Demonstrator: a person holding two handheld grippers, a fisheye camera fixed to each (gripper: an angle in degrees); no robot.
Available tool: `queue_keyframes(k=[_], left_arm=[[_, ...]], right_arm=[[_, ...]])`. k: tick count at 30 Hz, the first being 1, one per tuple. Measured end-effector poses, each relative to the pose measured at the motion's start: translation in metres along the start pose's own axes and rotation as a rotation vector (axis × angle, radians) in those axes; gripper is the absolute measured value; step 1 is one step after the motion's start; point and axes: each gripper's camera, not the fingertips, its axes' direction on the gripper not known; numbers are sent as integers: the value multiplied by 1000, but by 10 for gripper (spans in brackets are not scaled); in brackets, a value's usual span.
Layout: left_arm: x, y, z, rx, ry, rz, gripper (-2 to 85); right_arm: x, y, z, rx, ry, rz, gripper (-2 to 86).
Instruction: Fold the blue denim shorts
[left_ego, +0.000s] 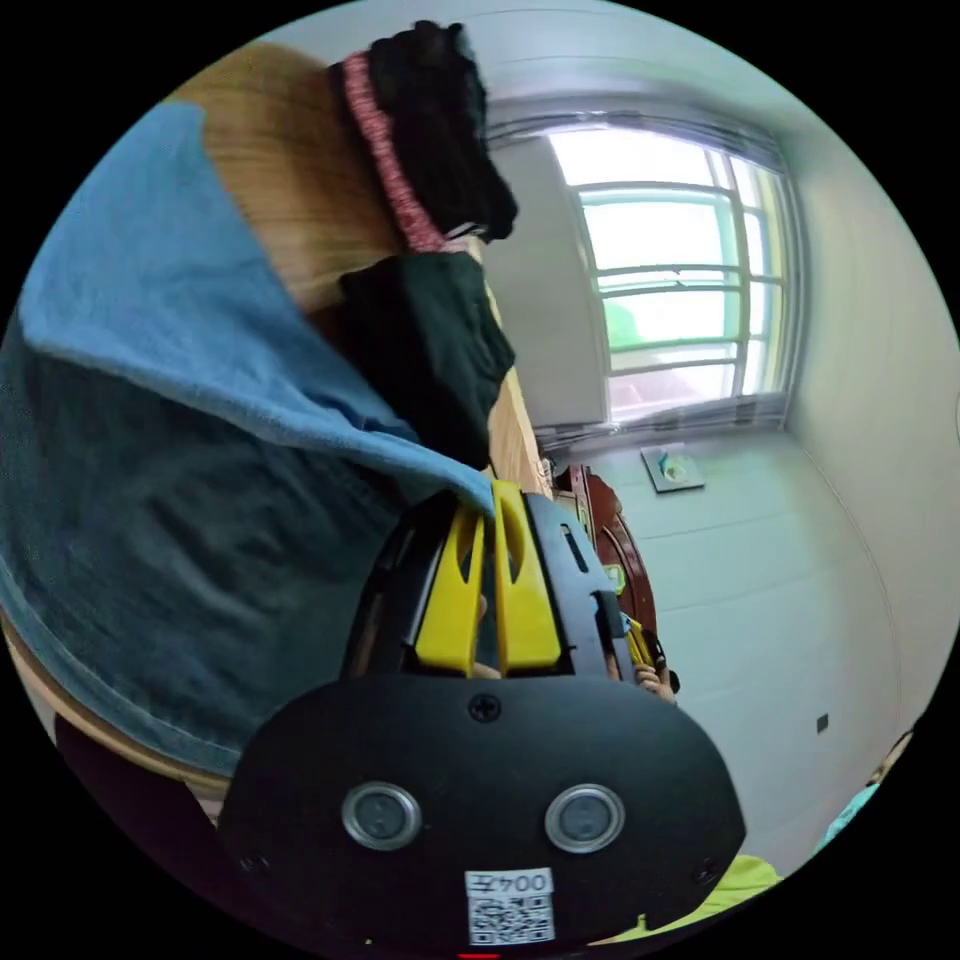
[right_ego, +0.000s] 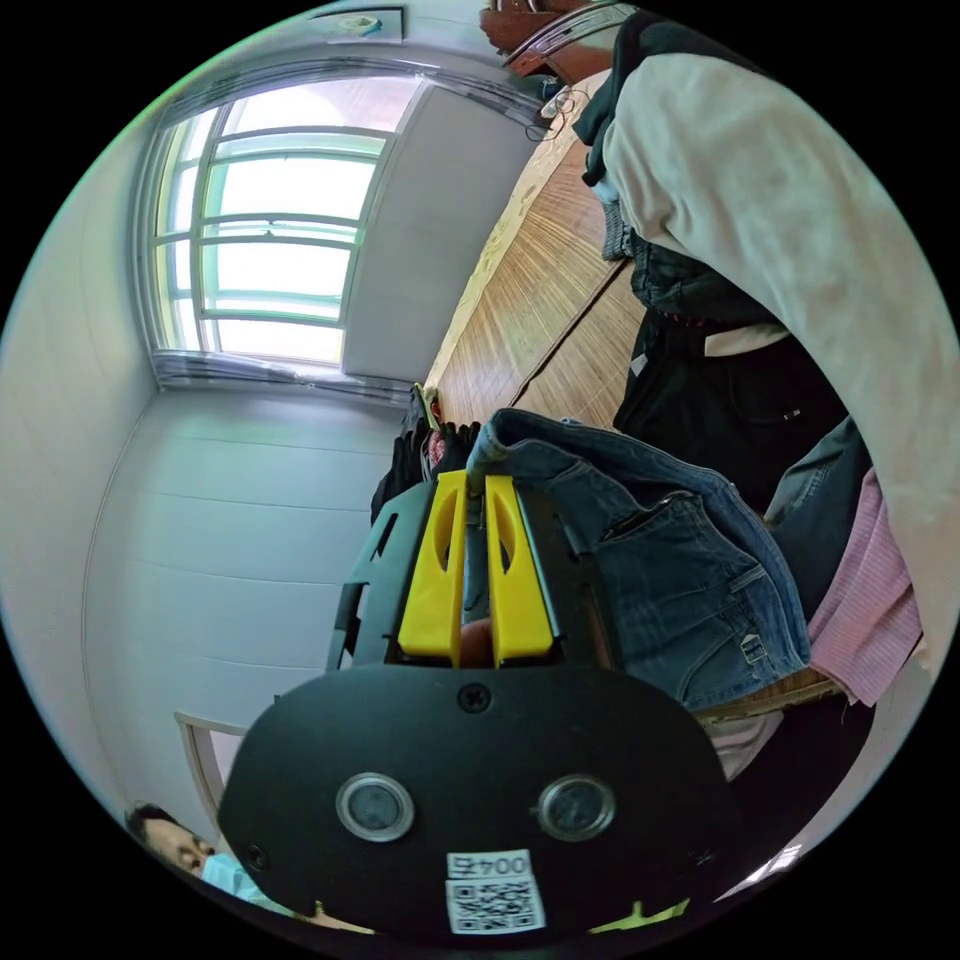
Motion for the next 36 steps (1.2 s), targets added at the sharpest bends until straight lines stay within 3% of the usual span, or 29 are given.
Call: queue_keyframes(k=[5, 9, 13, 17, 22, 27, 31, 36], left_arm=[[56, -5, -21, -116, -40, 186, 49], [28, 42, -36, -222, -91, 230, 49], [-53, 100, -37, -290, -178, 129, 48], [-106, 124, -30, -253, -137, -47, 45], [-58, 117, -26, -272, -201, 112, 46], [-74, 120, -6, -347, -271, 90, 46], [-110, 140, -8, -314, -95, -120, 40], [-113, 158, -32, -290, 12, -179, 26]], right_arm=[[17, 43, -36, -13, -21, -83, 39], [79, 106, -59, -54, 42, -82, 39], [161, 158, -54, -119, 108, 39, 40], [230, 200, -42, -132, 149, 167, 41], [205, 226, -66, -79, 115, 67, 39], [204, 249, -57, -113, 321, -68, 45], [219, 272, -62, -70, 269, -44, 54], [216, 316, -98, 52, 291, -102, 96]])
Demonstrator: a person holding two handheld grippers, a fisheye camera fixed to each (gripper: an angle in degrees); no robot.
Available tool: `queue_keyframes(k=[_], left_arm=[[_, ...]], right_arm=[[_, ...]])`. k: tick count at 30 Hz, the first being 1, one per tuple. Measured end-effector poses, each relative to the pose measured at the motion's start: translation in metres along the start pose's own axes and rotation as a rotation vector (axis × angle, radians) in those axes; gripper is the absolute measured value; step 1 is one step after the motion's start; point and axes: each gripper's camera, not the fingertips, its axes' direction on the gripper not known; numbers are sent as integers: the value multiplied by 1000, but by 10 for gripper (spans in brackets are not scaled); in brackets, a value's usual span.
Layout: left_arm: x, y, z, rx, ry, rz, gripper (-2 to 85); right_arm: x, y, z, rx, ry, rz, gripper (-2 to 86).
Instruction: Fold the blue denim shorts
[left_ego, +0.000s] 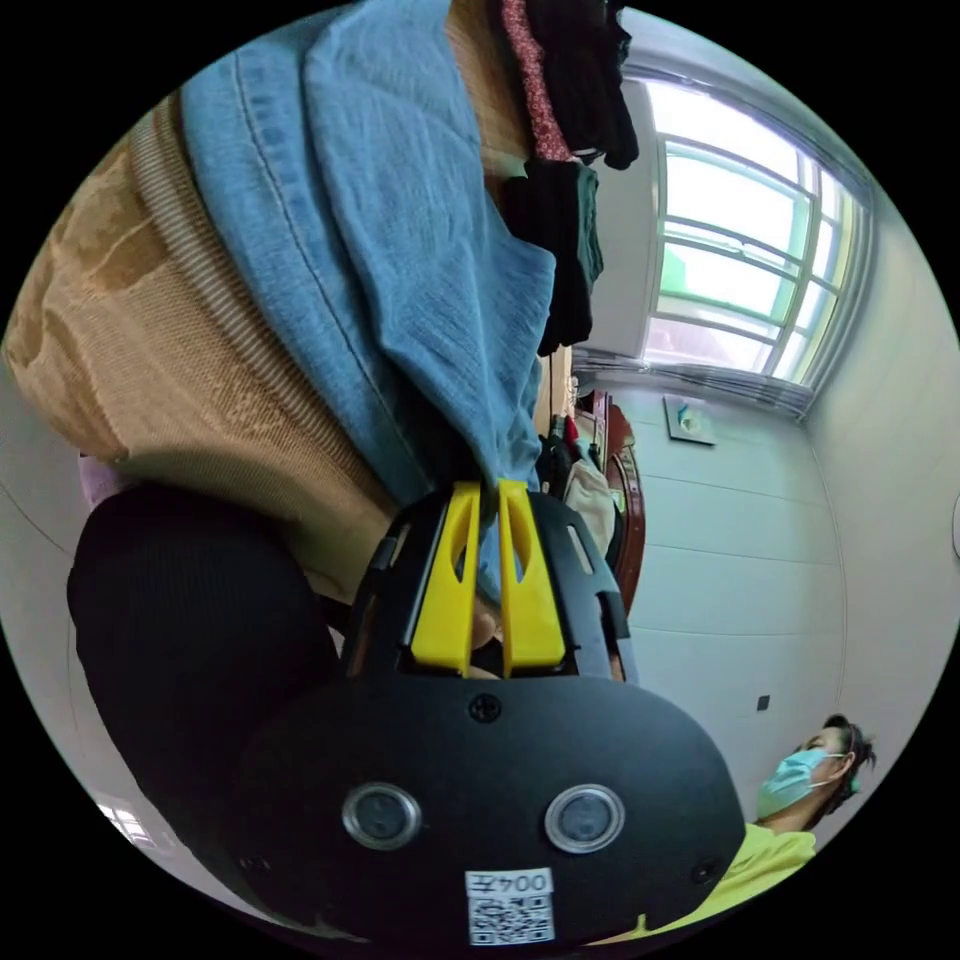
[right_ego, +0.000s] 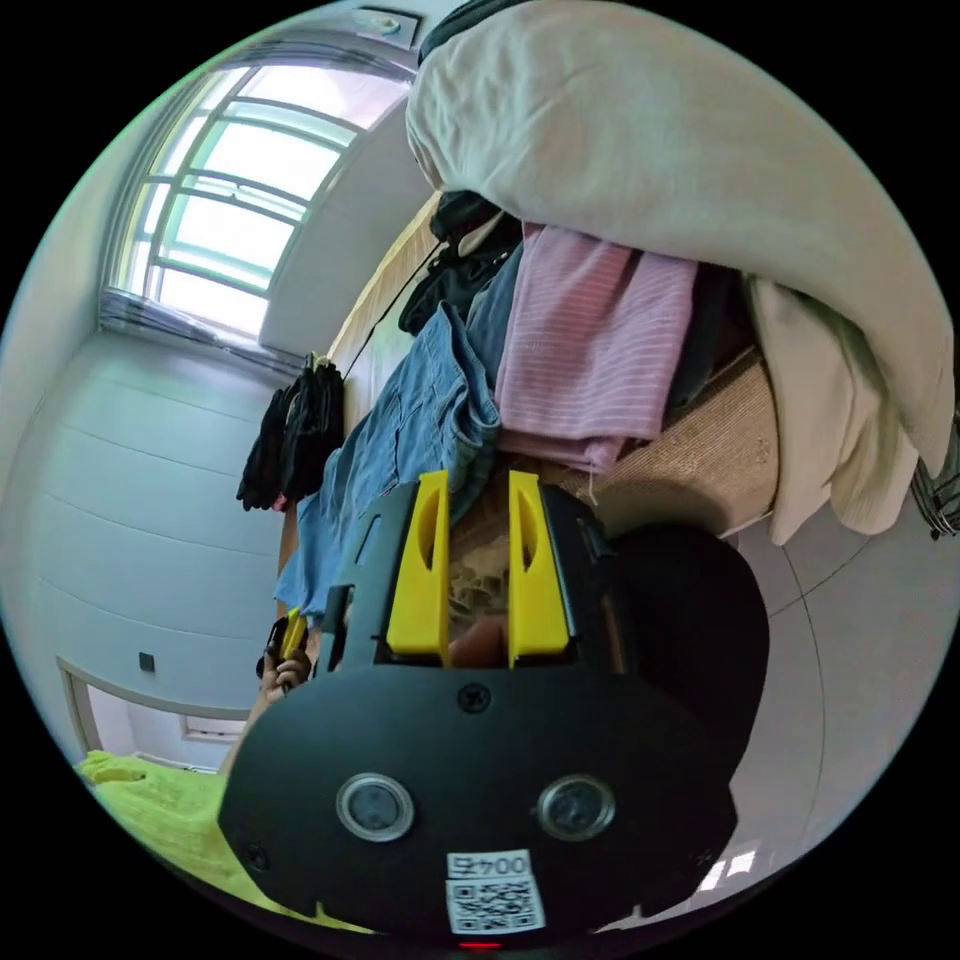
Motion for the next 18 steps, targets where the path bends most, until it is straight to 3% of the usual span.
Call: queue_keyframes(k=[9, 13, 18], left_arm=[[5, 65, 4, 24, 117, 4, 9], [16, 84, 28, -2, 68, 52, 8], [54, 96, 62, -20, -87, 233, 8]], right_arm=[[-18, 33, 3, 80, -15, -17, 136], [-22, 47, 3, 126, -10, 20, 129], [-51, 55, -6, 116, 43, -89, 110]])
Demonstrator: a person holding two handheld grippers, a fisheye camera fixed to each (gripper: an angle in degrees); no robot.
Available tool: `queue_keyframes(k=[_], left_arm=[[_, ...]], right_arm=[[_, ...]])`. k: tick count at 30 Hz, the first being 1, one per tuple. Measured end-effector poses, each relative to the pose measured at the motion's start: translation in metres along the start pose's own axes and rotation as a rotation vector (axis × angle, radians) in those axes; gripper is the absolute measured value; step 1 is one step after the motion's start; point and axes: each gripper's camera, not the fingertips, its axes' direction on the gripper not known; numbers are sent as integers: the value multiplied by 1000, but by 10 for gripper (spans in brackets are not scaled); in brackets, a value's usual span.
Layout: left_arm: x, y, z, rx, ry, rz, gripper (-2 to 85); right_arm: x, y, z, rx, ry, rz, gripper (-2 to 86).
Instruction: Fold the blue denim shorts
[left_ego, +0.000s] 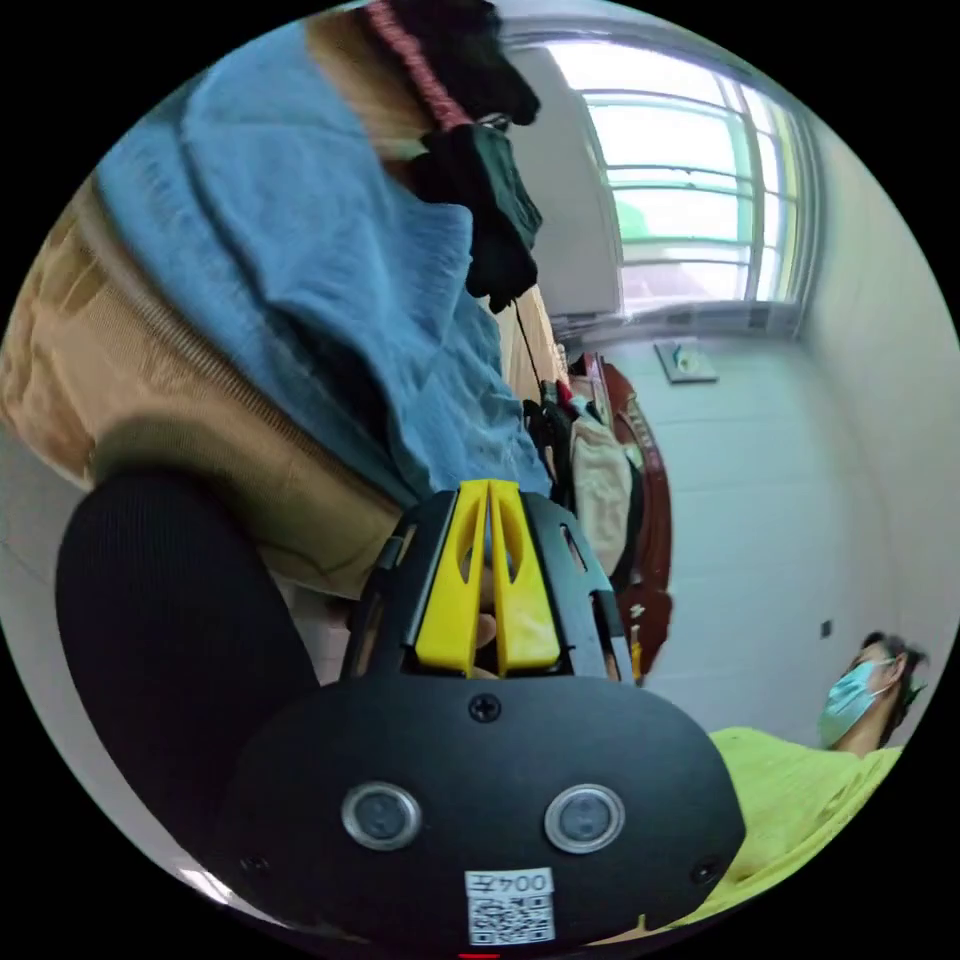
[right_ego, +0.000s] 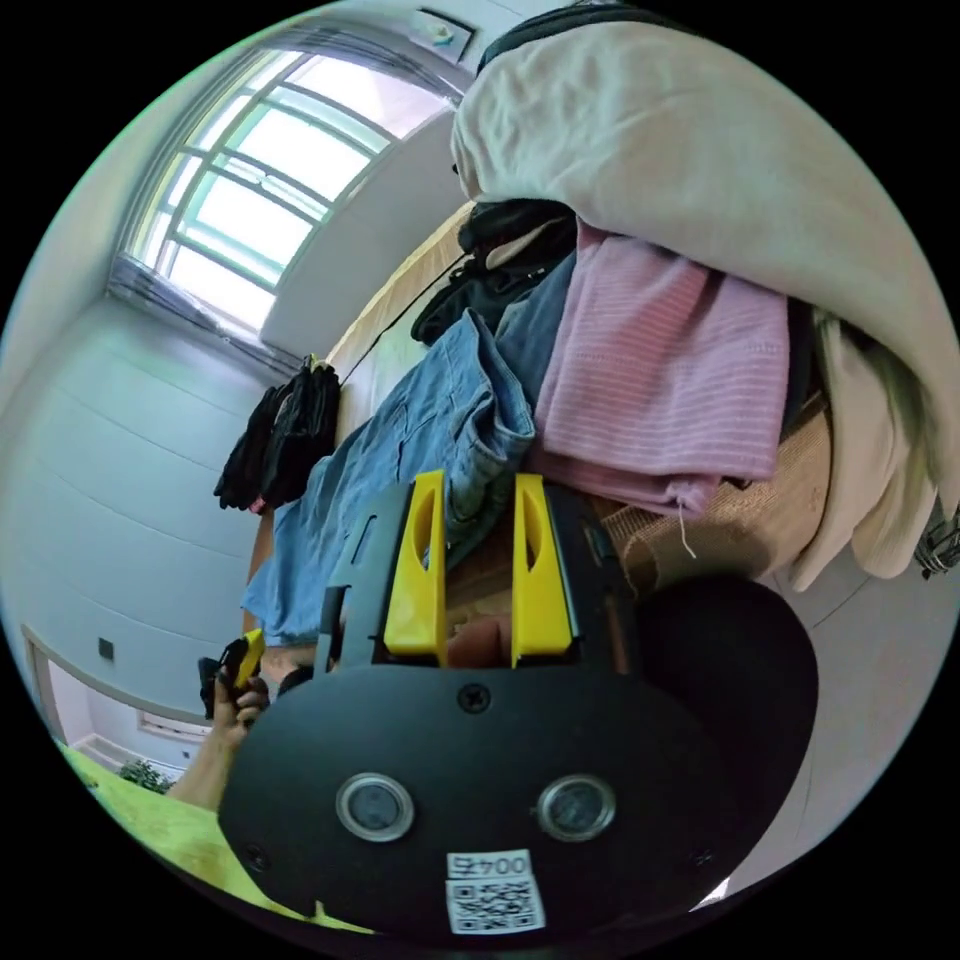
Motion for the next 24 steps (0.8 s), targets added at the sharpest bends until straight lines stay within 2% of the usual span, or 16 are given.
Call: queue_keyframes(k=[2, 5, 7, 10, 11, 14, 17, 20, 24], left_arm=[[34, 0, 24, -35, -171, 165, 9], [76, 4, 62, -58, -385, 363, 8], [94, 6, 85, -71, -484, 443, 8], [120, 4, 120, -75, -616, 541, 8], [128, 2, 131, -65, -642, 559, 8], [143, -8, 149, -47, -652, 528, 8], [151, -12, 160, -46, -558, 463, 7], [146, -2, 188, -138, -521, 443, 7], [124, 16, 225, -269, -528, 409, 7]], right_arm=[[3, 2, 2, -15, 9, 30, 104], [20, 6, 2, -1, -129, 150, 88], [16, 6, 0, -16, -153, 172, 74], [-35, -4, -20, 8, -62, 36, 61], [-70, -14, -28, 5, -2, -78, 61], [-150, -44, -48, -12, 121, -337, 62], [-181, -70, -85, 12, 159, -420, 63], [-163, -76, -116, 58, 278, -396, 65], [-93, -62, -116, -5, 415, -192, 62]])
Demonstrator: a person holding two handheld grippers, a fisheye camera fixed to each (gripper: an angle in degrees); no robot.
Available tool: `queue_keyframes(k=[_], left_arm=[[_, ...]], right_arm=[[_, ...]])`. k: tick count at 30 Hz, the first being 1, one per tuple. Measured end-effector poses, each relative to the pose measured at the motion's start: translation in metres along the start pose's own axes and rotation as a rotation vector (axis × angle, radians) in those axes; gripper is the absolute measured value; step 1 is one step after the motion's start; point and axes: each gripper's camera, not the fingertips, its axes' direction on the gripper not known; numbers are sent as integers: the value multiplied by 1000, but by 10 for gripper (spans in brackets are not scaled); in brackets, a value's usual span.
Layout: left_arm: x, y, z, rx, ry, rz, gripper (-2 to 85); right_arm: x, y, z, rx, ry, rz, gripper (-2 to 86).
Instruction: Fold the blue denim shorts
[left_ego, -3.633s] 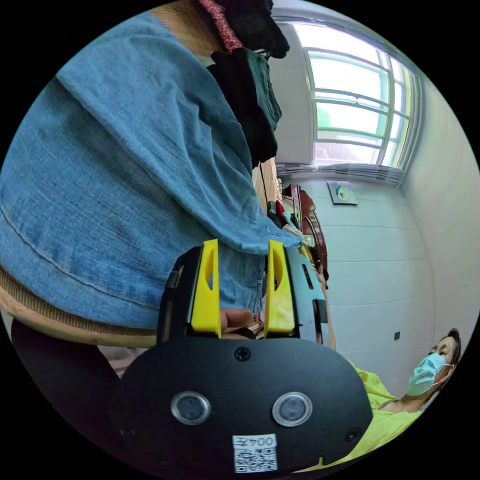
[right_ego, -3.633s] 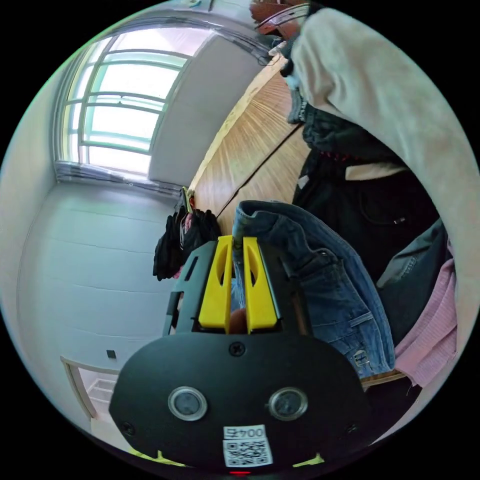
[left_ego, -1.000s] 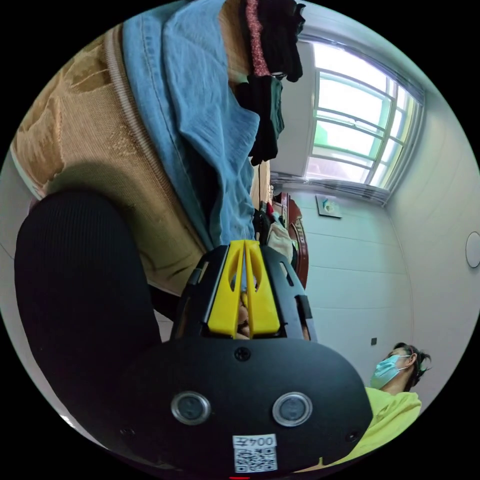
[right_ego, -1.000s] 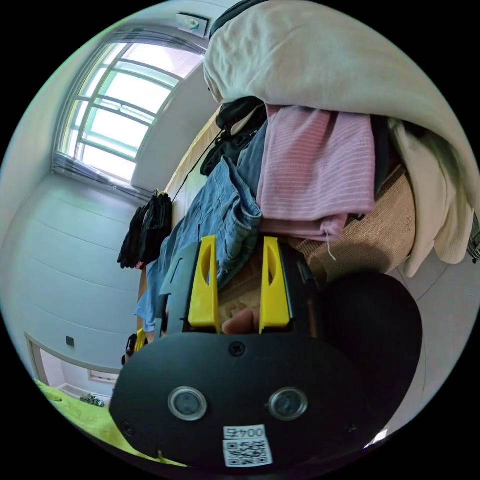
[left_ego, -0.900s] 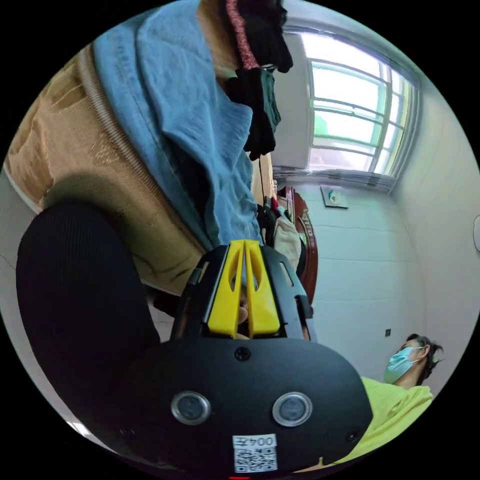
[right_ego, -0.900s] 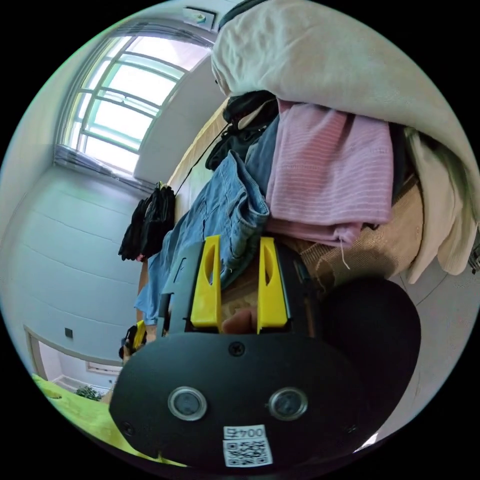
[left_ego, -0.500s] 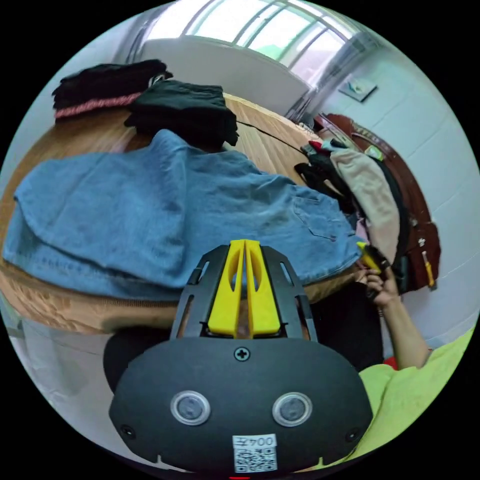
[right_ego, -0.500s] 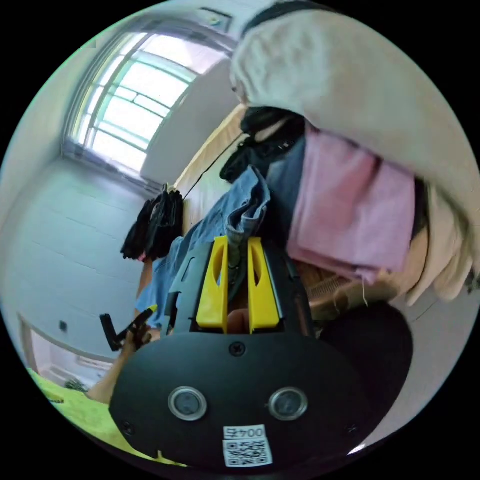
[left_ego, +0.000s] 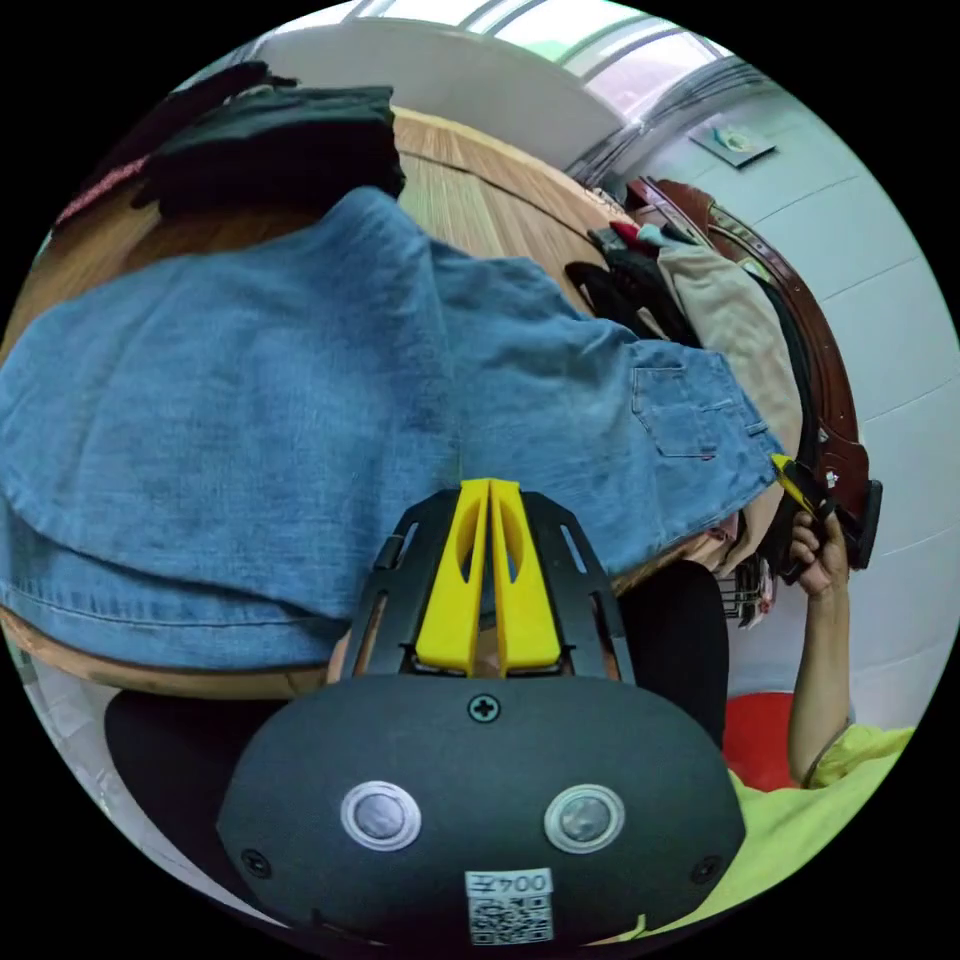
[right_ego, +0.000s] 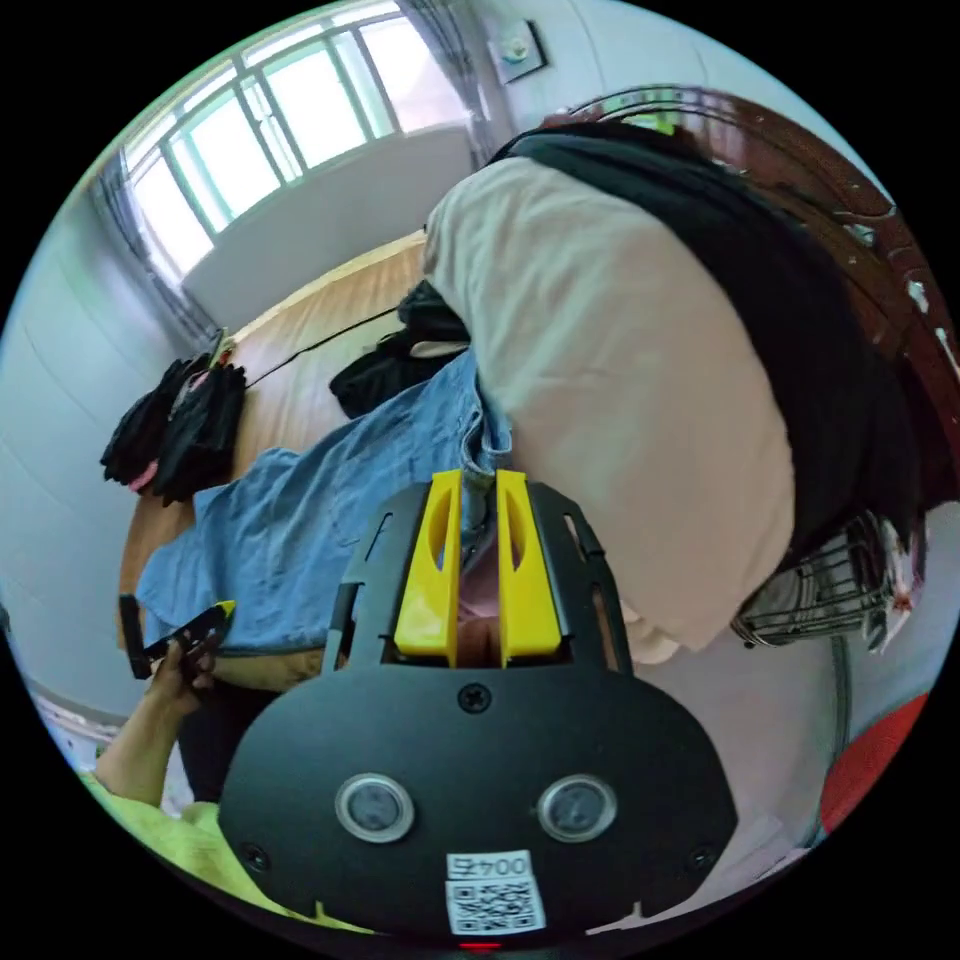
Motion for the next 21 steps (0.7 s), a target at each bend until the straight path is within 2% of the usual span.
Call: queue_keyframes(k=[1, 3, 6, 11, 14, 15, 16, 19, 21], left_arm=[[0, 5, 4, 10, 2, -15, 7], [0, 10, -2, 40, -8, -16, 7], [0, 13, -24, 57, -33, 7, 8], [-30, 45, -91, 184, -52, -53, 10], [-73, 70, -134, 239, -63, -133, 14], [-84, 75, -144, 250, -68, -155, 15], [-108, 84, -164, 275, -78, -208, 18], [-179, 105, -225, 399, -47, -355, 37], [-226, 115, -263, 488, 13, -424, 62]], right_arm=[[3, 7, -2, 17, 30, 19, 54], [-4, 39, -26, 179, 157, 13, 28], [-43, 62, -39, 258, 139, -133, 18], [-108, 65, 29, 65, 239, -395, 39], [-109, 64, 95, -170, 263, -417, 38], [-102, 68, 109, -168, 283, -382, 36], [-98, 70, 109, -128, 269, -370, 35], [-76, 56, 105, -199, 192, -265, 20], [-42, 49, 81, -214, -91, -162, 1]])
